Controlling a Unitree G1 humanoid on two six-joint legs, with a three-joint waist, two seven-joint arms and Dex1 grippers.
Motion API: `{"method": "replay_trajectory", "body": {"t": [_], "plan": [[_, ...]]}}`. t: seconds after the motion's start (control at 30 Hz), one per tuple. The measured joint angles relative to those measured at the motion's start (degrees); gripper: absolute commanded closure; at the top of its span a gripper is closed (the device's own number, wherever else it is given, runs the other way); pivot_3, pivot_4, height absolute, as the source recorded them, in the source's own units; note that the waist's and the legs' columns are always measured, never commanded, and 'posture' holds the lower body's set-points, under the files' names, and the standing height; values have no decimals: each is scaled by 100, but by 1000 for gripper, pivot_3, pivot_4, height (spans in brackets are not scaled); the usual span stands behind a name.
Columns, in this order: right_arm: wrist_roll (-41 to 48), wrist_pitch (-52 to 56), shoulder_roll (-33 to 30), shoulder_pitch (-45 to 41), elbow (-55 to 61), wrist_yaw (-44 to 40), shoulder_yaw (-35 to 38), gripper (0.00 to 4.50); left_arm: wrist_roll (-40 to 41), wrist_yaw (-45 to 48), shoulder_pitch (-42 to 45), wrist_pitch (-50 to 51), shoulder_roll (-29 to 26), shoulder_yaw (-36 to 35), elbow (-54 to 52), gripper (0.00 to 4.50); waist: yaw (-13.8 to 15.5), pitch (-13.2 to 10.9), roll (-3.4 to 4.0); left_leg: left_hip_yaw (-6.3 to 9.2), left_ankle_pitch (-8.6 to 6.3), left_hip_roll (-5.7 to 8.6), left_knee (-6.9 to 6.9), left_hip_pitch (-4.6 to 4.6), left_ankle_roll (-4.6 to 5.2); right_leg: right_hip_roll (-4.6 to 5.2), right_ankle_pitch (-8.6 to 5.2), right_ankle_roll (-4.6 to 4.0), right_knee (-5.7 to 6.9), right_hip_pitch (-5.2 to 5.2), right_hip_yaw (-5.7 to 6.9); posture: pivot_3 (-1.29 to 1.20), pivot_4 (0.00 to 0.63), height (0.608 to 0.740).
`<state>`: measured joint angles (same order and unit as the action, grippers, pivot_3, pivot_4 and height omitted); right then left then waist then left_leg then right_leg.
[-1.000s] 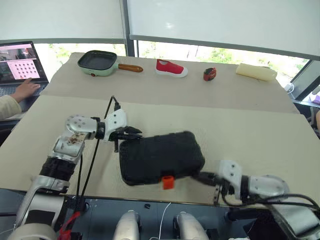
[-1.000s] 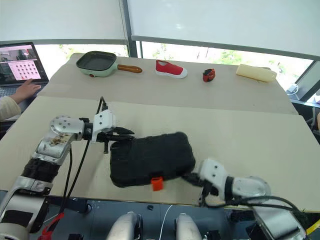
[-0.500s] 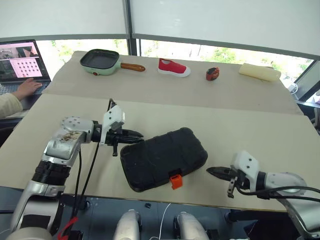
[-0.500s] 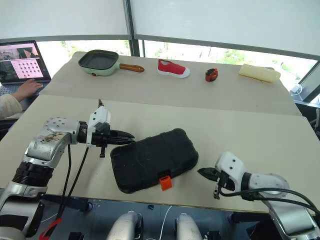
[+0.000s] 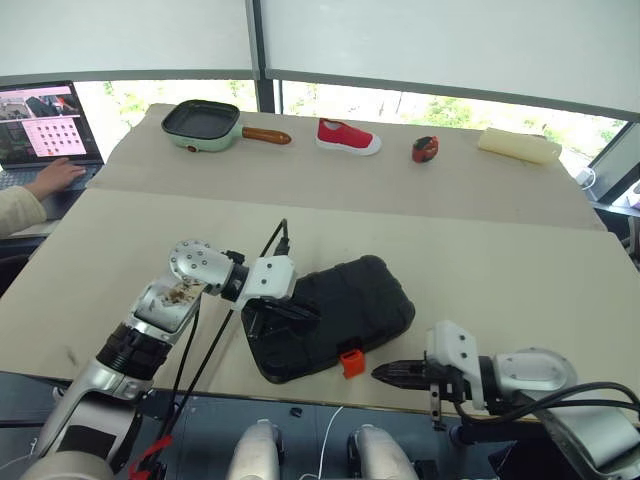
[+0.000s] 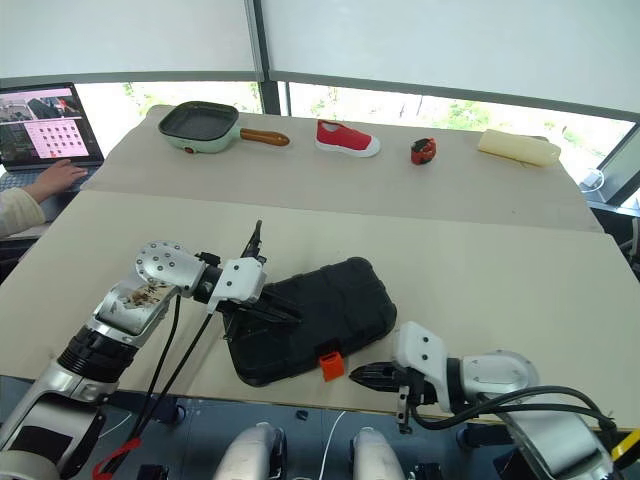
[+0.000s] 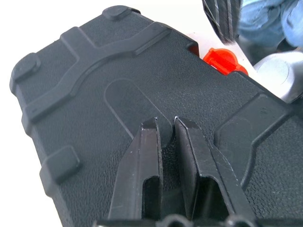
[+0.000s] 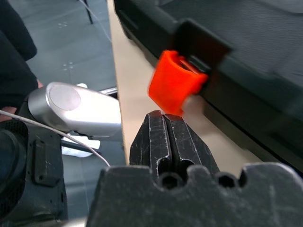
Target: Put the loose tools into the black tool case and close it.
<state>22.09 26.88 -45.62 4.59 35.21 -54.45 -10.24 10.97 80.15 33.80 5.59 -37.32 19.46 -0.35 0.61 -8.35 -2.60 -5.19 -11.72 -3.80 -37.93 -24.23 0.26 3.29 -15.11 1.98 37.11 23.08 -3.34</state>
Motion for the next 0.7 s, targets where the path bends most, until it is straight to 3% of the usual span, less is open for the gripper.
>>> {"method": "replay_trajectory", "body": {"t": [0.4, 0.7], "plan": [[-745, -18, 706, -339, -498, 585, -709, 4500, -52, -85, -17, 94, 114, 140, -168, 3860, 2, 4, 4, -2, 0, 0, -1, 0, 0, 0, 0, 0, 1, 2, 0, 0, 150, 740], [-729, -14, 671, -327, -490, 571, -646, 4500, -57, -79, 48, -105, 278, 180, 90, 3860, 7, 4, 4, -2, 0, 0, -1, 2, 0, 0, 0, 0, 2, -1, 0, 0, 150, 740]]}}
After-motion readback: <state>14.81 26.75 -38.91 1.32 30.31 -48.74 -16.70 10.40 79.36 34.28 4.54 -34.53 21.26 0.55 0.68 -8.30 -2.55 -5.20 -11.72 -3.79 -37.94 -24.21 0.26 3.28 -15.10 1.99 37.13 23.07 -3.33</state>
